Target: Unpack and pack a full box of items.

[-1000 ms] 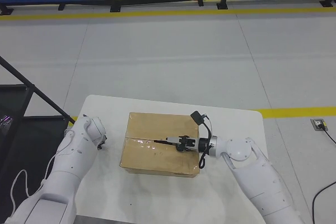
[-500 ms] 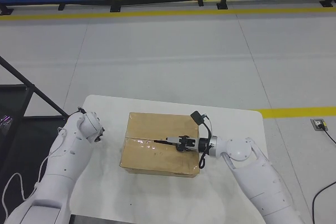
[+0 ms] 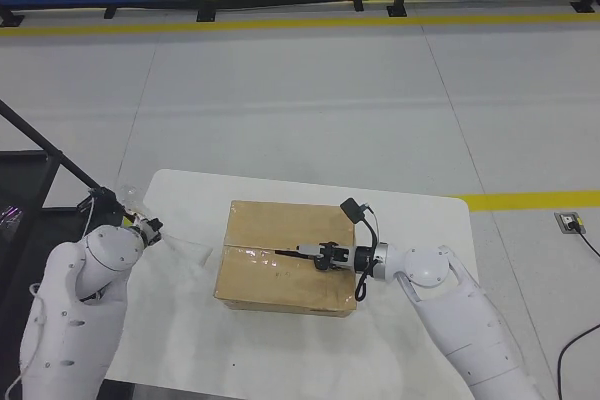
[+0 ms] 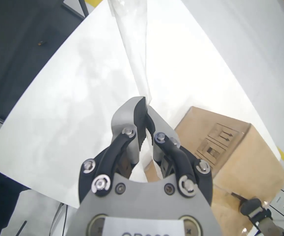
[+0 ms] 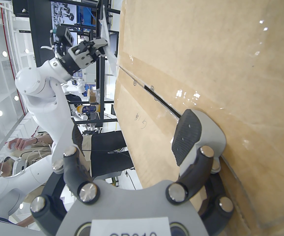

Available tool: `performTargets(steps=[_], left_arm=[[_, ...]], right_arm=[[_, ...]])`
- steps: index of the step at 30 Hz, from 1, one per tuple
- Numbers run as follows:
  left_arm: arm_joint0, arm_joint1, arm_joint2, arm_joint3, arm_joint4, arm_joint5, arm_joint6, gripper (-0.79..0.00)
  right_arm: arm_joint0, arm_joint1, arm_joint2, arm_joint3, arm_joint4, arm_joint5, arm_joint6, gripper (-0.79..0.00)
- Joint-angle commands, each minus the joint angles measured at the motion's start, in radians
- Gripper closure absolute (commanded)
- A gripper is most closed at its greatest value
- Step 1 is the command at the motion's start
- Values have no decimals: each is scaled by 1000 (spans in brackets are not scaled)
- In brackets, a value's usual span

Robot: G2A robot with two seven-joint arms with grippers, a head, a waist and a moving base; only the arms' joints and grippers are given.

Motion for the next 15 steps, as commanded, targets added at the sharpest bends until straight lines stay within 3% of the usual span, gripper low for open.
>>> performTargets(steps=[1, 4, 13, 15], left_arm=[[61, 4, -49, -95, -20, -1, 2, 0], [117, 7, -106, -177, -80, -31, 7, 0], [127, 7, -113, -182, -90, -41, 13, 0], [136, 4, -113, -192, -155, -82, 43, 0]], right_arm=[[0, 0, 0, 0, 0, 0, 0, -785], [0, 0, 0, 0, 0, 0, 0, -785], [-18, -2, -3, -18, 26, -12, -26, -785], [-24, -4, 3, -34, 49, -34, -63, -785]])
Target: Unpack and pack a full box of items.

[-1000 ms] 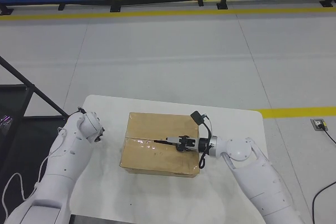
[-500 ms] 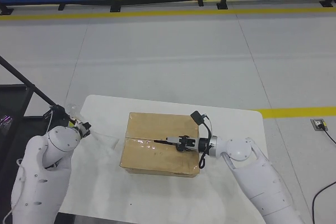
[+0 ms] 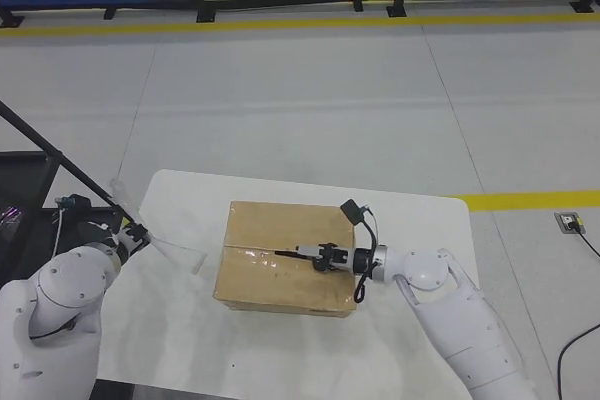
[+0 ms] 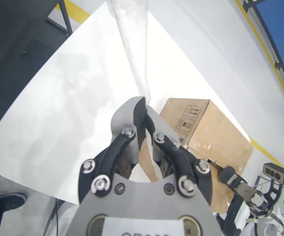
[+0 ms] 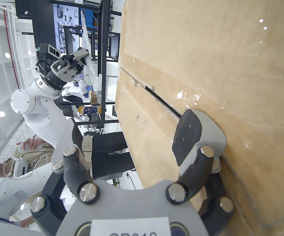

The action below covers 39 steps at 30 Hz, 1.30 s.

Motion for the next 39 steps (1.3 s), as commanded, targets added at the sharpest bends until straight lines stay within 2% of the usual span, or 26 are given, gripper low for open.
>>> performTargets(steps=[1, 5, 8, 14, 20, 22, 27, 32, 39], left_arm=[[8, -4, -13, -22, -94, -44, 32, 0], [41, -9, -85, -90, -276, -120, 87, 0], [59, -12, -137, -114, -420, -143, 101, 0], [97, -21, -223, -138, -719, -211, 147, 0], [97, -21, -223, -138, -719, -211, 147, 0], [100, -22, -221, -138, -720, -213, 151, 0], [102, -24, -153, -161, -738, -180, 218, 0], [94, -28, -81, -188, -749, -135, 309, 0], [80, -29, -15, -190, -764, -104, 356, 0]], right_arm=[[-9, -1, 7, -20, 25, -32, -34, -785], [-59, 1, 44, -89, 108, -150, -113, -785], [-108, 4, 70, -144, 158, -225, -160, -785], [-137, 6, 90, -174, 183, -245, -195, -785], [-138, 6, 87, -179, 177, -245, -196, -785], [-148, 5, 66, -226, 116, -249, -224, -785], [-174, -2, 2, -330, -43, -273, -310, -785], [-174, -2, 2, -330, -43, -273, -310, -785], [-175, -13, -41, -348, -16, -312, -349, -785]])
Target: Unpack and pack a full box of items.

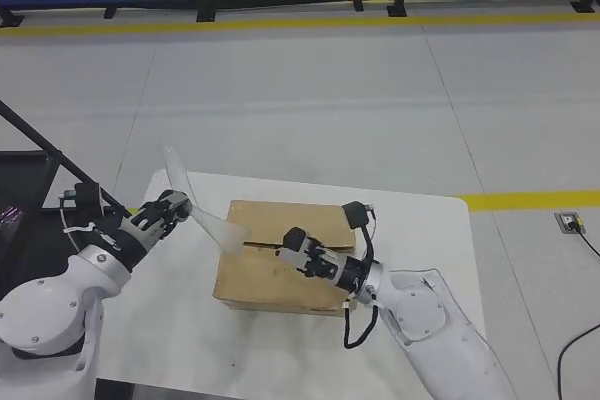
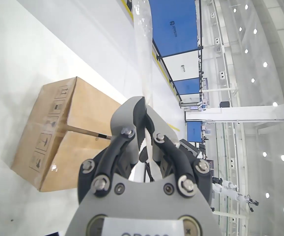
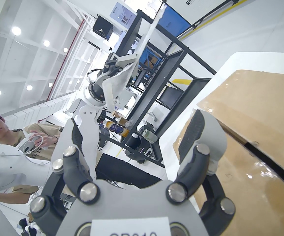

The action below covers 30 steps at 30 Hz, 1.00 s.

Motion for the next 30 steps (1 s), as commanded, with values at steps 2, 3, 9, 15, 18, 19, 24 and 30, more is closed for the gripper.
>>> performTargets(steps=[2, 3, 9, 15, 18, 19, 24, 30], left_arm=[[-7, 1, 22, 1, 1, 7, 13, 0], [-8, 1, 29, 1, -1, 10, 17, 0], [-2, 3, 58, -6, -6, 18, 43, 0], [3, 6, 67, -7, 0, 23, 65, 0], [5, 7, 70, -4, -5, 25, 75, 0], [5, 8, 70, -3, -4, 25, 77, 0], [7, 11, 74, -2, -3, 27, 80, 0], [13, 15, 56, -1, -16, 32, 86, -785]], right_arm=[[24, -7, -23, 27, 31, -12, -8, -763], [34, -10, -30, 34, 34, -12, -12, -693], [90, -27, -84, 78, 40, -13, -19, -533], [108, -35, -102, 90, 35, -25, -22, -188], [105, -35, -104, 86, 44, -28, -9, -139], [105, -35, -104, 87, 54, -29, 0, -114], [103, -35, -98, 90, 83, -50, 16, 0], [94, -27, -66, 68, 50, -61, 23, 0]])
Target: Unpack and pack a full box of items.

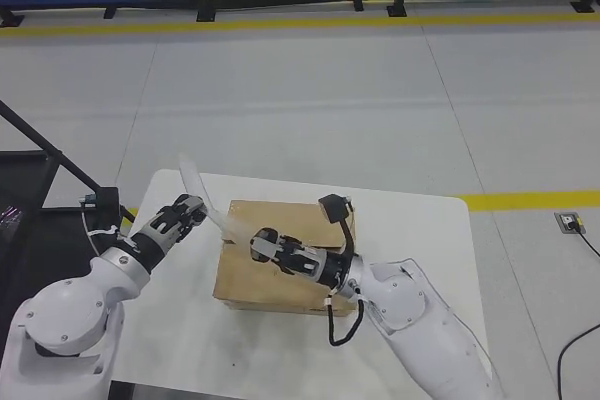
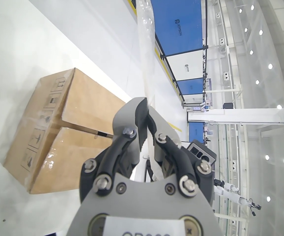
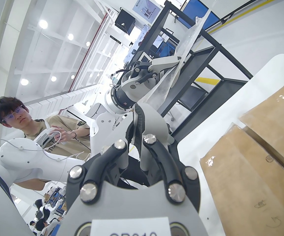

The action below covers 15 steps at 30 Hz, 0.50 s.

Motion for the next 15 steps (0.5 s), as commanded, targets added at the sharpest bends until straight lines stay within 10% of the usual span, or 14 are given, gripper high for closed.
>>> performTargets(steps=[1, 15], left_arm=[[1, 2, -13, 1, -9, 5, 4, -785], [3, 16, -107, 66, -41, 17, 20, -785]], right_arm=[[-6, 5, 14, -17, -32, -1, 2, 0], [-48, 38, 83, -176, -274, -9, 55, 0]])
